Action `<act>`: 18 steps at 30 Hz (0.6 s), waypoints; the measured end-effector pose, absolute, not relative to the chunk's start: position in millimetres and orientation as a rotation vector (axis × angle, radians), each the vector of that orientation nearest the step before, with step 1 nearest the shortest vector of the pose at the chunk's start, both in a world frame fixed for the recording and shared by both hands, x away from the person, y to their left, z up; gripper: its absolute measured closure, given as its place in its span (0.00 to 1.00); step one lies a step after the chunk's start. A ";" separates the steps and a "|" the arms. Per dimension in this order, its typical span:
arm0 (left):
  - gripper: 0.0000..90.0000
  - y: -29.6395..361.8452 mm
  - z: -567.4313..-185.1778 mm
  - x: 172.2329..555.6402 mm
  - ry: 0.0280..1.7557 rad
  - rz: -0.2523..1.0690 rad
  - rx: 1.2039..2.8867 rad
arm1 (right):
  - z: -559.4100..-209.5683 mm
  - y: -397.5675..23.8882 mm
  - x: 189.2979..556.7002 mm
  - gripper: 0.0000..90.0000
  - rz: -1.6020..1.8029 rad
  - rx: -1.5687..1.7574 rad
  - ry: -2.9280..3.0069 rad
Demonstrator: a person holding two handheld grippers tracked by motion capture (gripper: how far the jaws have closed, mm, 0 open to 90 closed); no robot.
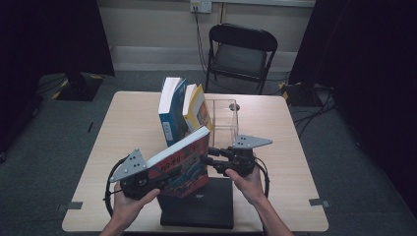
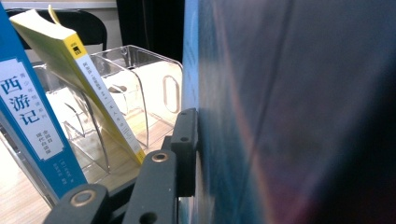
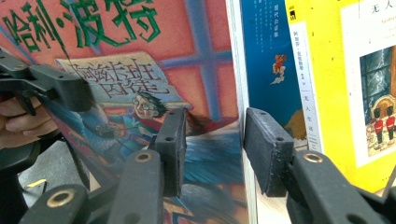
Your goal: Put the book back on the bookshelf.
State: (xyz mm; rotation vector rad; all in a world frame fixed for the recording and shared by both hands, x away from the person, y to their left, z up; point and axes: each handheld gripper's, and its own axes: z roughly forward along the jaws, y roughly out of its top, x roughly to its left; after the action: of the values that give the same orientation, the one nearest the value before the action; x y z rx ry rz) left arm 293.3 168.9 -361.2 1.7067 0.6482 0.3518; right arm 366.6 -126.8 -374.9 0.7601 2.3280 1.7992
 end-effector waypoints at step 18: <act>0.83 164.1 -359.2 298.9 0.744 0.455 1.702 | -375.8 -119.1 376.9 0.61 1.772 0.779 2.335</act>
State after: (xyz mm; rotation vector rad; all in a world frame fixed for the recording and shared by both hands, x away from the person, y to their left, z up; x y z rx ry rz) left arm 298.9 164.1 -359.2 1.7024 0.7440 0.4555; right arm 376.9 -119.1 -375.8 0.7789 2.3352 1.7717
